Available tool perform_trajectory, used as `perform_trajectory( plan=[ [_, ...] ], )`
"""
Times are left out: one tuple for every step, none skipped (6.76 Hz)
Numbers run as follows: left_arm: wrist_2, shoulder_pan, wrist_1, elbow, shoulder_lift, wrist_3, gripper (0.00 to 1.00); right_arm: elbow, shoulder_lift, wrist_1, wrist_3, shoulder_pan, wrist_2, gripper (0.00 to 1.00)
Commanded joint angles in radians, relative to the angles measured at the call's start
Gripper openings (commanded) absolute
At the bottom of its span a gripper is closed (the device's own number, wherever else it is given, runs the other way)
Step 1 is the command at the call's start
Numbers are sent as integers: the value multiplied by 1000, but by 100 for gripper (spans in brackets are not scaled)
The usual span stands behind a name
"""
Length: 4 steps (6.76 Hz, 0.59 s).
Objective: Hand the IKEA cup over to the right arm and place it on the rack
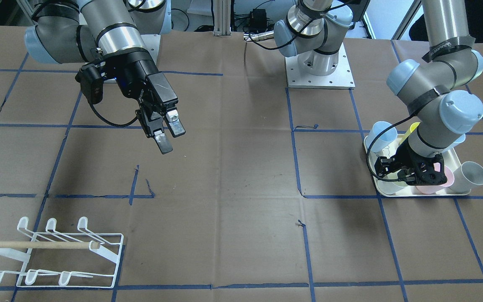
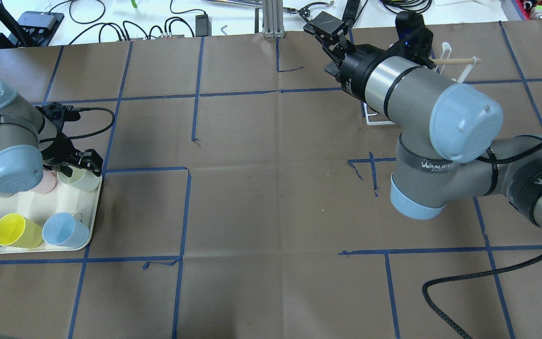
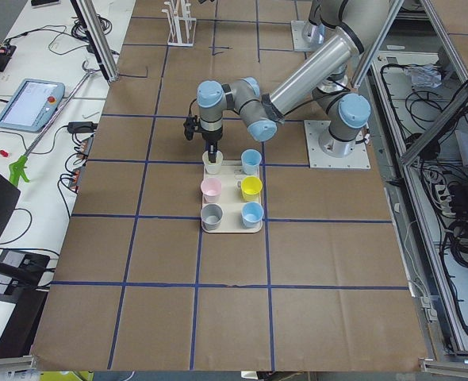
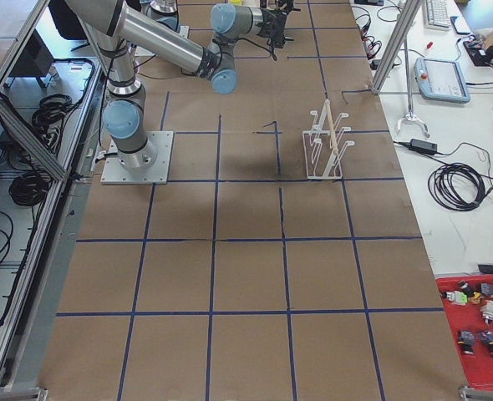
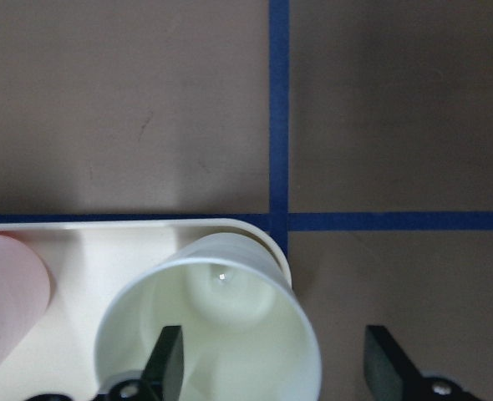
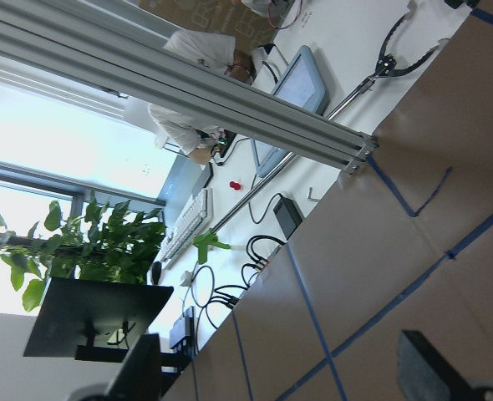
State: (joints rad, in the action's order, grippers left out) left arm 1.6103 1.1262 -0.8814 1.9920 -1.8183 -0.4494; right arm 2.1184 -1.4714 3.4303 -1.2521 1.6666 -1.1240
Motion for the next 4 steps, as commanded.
perform_trajectory(
  plan=[
    [-10, 1, -25, -10, 25, 0, 0, 12, 2, 38, -127, 1, 70, 100],
    [-15, 1, -28, -12, 42, -5, 0, 12, 2, 40, -127, 1, 70, 100],
    [-13, 3, -43, -28, 63, -6, 0, 12, 2, 40, -128, 1, 69, 100],
    [-13, 3, -153, -95, 92, -5, 0, 14, 3, 41, -129, 1, 67, 100]
  ],
)
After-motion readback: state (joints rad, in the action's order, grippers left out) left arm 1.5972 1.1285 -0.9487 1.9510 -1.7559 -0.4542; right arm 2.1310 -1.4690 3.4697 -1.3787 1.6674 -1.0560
